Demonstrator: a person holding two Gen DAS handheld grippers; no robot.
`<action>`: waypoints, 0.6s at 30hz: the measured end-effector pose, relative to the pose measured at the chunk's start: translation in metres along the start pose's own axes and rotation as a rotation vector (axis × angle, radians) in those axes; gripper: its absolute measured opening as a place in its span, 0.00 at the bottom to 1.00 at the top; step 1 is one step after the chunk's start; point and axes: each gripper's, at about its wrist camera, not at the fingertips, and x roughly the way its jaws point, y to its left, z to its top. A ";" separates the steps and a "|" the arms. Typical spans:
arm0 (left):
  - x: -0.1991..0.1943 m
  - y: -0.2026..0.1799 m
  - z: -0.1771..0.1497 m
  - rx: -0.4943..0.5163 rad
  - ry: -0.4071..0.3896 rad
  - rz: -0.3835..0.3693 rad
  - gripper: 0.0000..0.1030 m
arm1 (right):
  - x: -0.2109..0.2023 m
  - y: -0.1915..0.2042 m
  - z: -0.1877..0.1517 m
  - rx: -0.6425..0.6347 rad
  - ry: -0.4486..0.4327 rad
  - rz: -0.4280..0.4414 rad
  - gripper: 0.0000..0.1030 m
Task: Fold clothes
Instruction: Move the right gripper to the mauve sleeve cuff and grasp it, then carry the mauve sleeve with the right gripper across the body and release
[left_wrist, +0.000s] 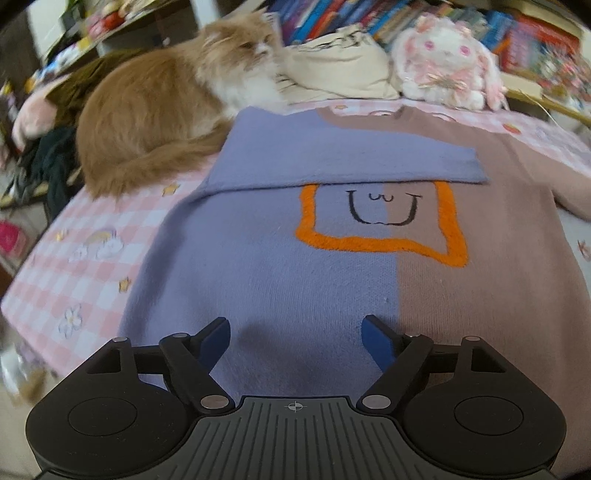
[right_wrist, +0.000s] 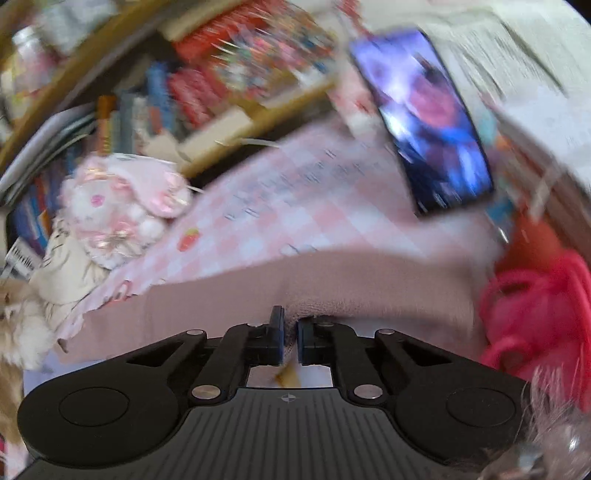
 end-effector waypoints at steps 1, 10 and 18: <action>-0.002 -0.001 0.000 0.027 -0.011 -0.003 0.78 | -0.002 0.009 0.001 -0.029 -0.015 0.013 0.06; -0.017 0.024 0.001 0.086 -0.098 -0.076 0.78 | -0.007 0.129 -0.010 -0.303 -0.098 0.166 0.06; -0.027 0.087 -0.012 0.006 -0.121 -0.032 0.78 | 0.009 0.245 -0.058 -0.522 -0.074 0.272 0.06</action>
